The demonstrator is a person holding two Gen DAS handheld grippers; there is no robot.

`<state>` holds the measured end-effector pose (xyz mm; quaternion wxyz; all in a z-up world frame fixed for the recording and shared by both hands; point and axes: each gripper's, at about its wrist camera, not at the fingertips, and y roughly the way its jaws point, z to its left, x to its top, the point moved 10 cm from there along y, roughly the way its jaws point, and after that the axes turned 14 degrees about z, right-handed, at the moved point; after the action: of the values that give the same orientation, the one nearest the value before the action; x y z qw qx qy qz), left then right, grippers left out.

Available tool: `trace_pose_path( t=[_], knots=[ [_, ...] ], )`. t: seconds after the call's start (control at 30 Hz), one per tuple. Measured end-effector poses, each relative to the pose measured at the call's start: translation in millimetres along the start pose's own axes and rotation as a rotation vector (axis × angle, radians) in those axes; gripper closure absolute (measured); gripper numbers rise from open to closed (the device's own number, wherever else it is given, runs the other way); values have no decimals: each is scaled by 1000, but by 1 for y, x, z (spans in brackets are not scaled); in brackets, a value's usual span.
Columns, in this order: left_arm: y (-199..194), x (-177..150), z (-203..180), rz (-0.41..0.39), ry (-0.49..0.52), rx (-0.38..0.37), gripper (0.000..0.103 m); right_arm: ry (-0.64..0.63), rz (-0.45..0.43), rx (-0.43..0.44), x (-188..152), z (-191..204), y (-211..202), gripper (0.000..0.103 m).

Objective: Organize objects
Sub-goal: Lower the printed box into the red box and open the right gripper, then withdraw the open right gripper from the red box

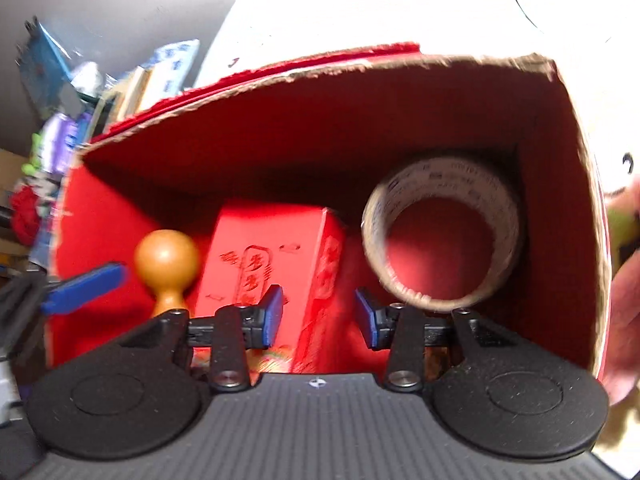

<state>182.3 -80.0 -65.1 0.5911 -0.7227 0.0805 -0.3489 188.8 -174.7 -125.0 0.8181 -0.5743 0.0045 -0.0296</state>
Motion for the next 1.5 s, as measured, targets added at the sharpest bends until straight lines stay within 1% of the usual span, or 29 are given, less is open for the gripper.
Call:
trace_pose_path(
  t=[0.13,0.23,0.27,0.33,0.43,0.53,0.63,0.73,0.83,0.9,1.07,1.13,1.2,1.27,1.3,1.33,1.37,1.4,1.5],
  knots=[
    [-12,-6,6,-21,-29,-24,16,-4,41,76,4,14,10,59],
    [-11,-10,7,-21,-43,-32,16,-67,66,138,2,34,16,60],
    [-11,-11,7,-19,-47,-35,16,-86,63,144,3,40,17,56],
    [-10,-12,7,-18,-47,-40,16,-106,37,120,5,44,16,56],
    [-8,-14,5,-16,-50,-42,15,-84,24,135,5,40,14,57],
    [-8,-14,5,-16,-67,-46,15,-31,-34,159,4,30,4,58],
    [-7,-15,5,-15,-81,-42,15,-8,-99,135,-4,18,-14,58],
    [-9,-16,1,-15,-87,-42,14,-24,-174,115,-15,11,-36,58],
    [-17,-17,-1,-25,-97,-37,11,-35,-247,89,-26,6,-57,58],
    [-24,-19,-3,-34,-108,-42,8,-38,-306,90,-36,0,-73,58],
    [-44,-24,-9,-51,-135,-62,8,-83,-440,37,-54,-5,-97,58],
    [-54,-29,-12,-62,-144,-72,8,-121,-466,41,-64,-1,-103,58],
    [-64,-35,-15,-69,-157,-88,8,-138,-457,74,-74,2,-106,58],
    [-74,-43,-19,-81,-170,-99,8,-151,-426,121,-84,6,-105,58],
    [-80,-48,-21,-88,-174,-103,6,-158,-410,152,-92,6,-106,58],
    [-84,-53,-23,-96,-177,-106,1,-166,-393,181,-97,6,-106,58],
    [-88,-58,-25,-107,-181,-104,1,-177,-375,205,-104,9,-105,59],
    [-90,-64,-28,-106,-175,-102,1,-188,-358,223,-110,10,-103,61],
    [-91,-83,-39,-90,-162,-115,1,-197,-313,252,-127,12,-95,62]
  ],
)
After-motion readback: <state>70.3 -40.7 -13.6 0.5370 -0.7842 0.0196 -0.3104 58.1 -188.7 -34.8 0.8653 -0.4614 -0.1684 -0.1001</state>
